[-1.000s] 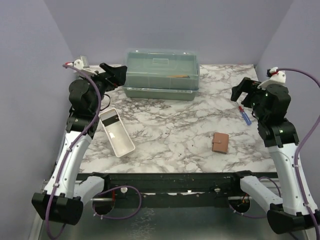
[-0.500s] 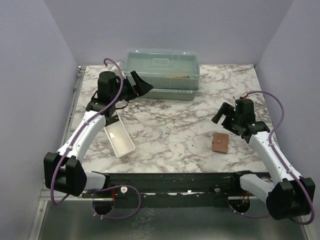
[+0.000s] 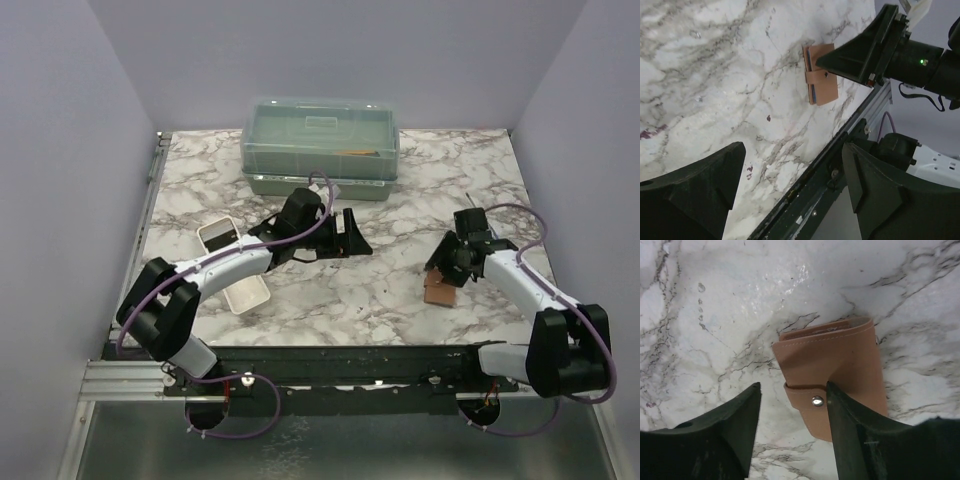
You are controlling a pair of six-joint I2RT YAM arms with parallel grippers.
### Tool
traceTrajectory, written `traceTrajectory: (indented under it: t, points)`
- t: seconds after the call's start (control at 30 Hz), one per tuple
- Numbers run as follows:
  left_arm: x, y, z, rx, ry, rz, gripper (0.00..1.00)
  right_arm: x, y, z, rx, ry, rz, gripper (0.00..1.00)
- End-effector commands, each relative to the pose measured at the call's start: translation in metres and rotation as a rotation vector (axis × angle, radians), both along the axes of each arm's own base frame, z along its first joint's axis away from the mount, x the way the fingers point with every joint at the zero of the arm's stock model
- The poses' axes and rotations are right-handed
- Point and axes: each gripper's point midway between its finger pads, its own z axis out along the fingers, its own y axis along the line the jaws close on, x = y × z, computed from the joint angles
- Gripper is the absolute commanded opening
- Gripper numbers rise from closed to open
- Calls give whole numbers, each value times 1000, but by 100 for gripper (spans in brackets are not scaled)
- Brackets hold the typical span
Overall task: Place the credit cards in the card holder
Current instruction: Open the card holder at the center of the board.
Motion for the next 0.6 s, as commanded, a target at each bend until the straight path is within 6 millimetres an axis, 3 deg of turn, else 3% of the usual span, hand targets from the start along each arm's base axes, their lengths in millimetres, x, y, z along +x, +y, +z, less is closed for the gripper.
traceTrajectory:
  t: [0.0, 0.13, 0.23, 0.3, 0.37, 0.4, 0.57]
  points:
    - [-13, -20, -6, -102, 78, -29, 83, -4, 39, -23, 175, 42, 108, 52]
    - [-11, -18, -18, -85, 96, 0, 79, 4, 96, -14, 438, -23, 251, 50]
    - [-10, -14, -21, -76, 96, 23, 78, 10, 131, 17, 678, -126, 338, 50]
    - [-10, -14, -25, -72, 104, 27, 76, 13, 142, 36, 758, -184, 393, 50]
    - [-9, -15, -28, -65, 112, 29, 74, 16, 142, 41, 735, -191, 424, 51]
    - [-9, -16, -31, -62, 120, 28, 73, 18, 134, 34, 666, -172, 416, 53]
    - [-17, -31, -48, -69, 216, -39, 59, 21, 62, -14, 190, -20, 271, 56]
